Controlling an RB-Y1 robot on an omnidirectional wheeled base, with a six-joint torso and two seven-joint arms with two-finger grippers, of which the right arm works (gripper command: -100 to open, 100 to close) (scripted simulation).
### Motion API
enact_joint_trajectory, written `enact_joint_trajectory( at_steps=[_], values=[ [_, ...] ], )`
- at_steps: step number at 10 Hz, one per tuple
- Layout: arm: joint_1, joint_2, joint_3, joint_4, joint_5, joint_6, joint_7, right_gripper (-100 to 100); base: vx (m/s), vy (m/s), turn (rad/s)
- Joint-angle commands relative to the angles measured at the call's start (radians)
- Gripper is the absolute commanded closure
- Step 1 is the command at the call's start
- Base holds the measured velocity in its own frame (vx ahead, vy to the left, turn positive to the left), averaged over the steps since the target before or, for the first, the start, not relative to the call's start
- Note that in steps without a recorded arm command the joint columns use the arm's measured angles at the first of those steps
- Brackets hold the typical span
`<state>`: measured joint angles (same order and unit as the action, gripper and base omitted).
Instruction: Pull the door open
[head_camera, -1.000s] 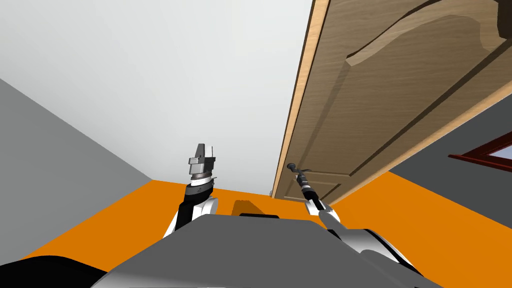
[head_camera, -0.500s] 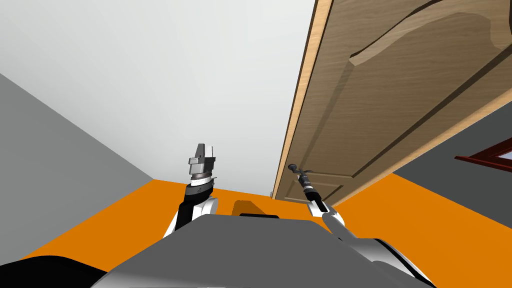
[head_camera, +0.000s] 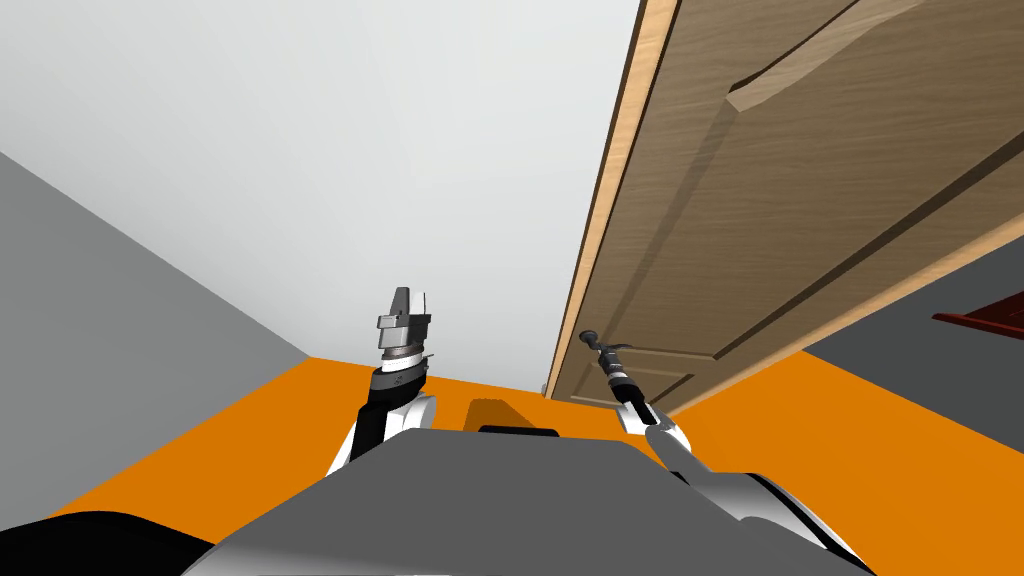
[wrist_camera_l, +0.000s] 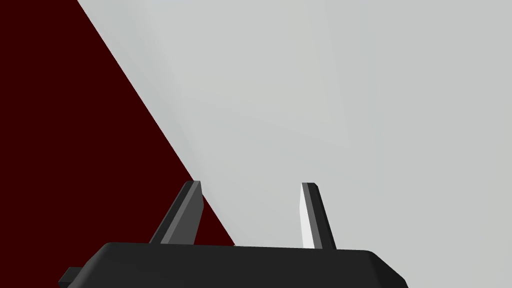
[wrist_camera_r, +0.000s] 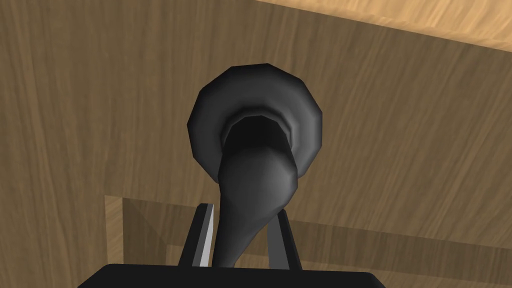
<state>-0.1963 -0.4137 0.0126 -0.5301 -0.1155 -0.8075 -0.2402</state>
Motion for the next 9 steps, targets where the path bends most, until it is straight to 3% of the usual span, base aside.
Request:
enact_joint_trajectory(
  at_steps=[1,3,9],
  values=[
    [0.000,0.000,0.000,-0.001,0.001,-0.001,0.001,100,0.000,0.000,0.000],
    [0.000,0.000,0.000,-0.001,0.001,-0.001,0.001,100,0.000,0.000,0.000],
    [0.044,-0.059,0.072,-0.015,0.034,-0.072,-0.089,100,-0.182,-0.076,0.119]
  ],
)
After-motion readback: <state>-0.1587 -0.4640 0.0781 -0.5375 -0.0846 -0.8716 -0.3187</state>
